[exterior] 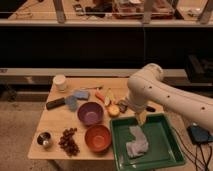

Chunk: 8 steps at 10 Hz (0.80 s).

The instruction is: Wipe red bowl with towel

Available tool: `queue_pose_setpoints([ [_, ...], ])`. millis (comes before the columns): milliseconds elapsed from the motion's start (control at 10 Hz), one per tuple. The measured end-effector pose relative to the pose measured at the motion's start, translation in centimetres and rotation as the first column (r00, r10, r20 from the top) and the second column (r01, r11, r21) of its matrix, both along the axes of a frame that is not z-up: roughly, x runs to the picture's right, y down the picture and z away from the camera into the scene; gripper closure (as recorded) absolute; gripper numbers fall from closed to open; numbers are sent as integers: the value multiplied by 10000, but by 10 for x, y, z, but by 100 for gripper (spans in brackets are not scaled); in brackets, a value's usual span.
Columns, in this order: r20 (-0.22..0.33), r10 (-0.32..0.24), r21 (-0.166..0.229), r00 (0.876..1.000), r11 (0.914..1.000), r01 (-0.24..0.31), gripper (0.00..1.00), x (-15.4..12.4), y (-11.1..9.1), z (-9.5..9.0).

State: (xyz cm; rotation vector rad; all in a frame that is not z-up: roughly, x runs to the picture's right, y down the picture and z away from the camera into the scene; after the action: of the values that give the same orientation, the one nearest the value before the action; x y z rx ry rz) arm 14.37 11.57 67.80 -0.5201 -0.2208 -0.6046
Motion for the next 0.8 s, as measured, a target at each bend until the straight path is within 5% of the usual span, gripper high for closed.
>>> queue_pose_setpoints([
  [800,-82,89,-44,9999,10000,-89,20,6,7,-6],
])
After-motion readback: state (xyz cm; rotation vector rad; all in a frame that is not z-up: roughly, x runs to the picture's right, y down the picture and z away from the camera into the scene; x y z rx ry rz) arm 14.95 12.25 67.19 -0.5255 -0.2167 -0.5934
